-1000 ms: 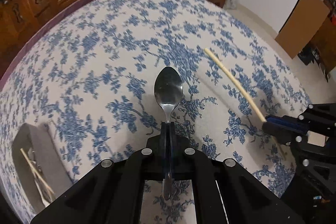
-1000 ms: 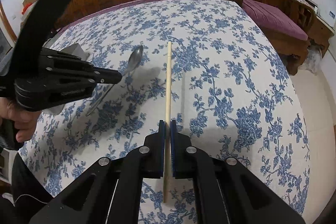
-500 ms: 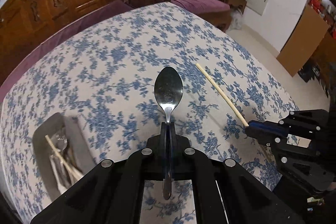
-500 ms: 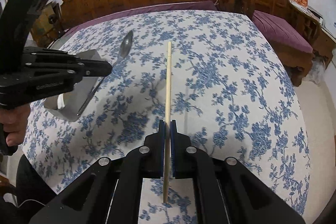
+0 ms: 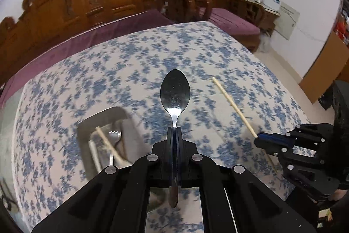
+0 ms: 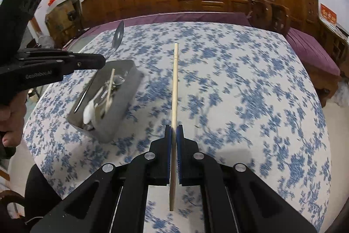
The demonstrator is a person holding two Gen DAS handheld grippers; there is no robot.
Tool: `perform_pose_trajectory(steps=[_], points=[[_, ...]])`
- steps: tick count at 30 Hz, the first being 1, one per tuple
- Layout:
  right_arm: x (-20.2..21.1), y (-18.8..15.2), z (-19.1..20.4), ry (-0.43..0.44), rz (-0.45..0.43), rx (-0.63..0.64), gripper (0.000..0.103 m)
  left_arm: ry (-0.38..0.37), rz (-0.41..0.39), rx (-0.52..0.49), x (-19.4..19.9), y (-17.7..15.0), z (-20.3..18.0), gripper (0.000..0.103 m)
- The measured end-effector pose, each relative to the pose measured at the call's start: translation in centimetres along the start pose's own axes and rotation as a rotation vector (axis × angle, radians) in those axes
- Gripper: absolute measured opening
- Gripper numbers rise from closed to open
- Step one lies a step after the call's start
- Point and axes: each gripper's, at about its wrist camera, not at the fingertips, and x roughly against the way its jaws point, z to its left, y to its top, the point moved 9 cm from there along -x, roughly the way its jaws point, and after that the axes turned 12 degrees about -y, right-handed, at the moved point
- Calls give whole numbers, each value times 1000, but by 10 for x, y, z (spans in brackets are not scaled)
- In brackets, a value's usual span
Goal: Organize utensils
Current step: 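Carry the metal spoon to the tray with the left tool while the right tool carries the chopstick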
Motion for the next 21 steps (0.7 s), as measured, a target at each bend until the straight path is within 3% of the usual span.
perform_pose_trajectory(steps=[11,21], points=[[-4,27,55,52,-13,59,6,49,19,118,-5,-33,69,2],[-15,44,93,98,-6,83,6,69,34,198,-17,-58,107,2]])
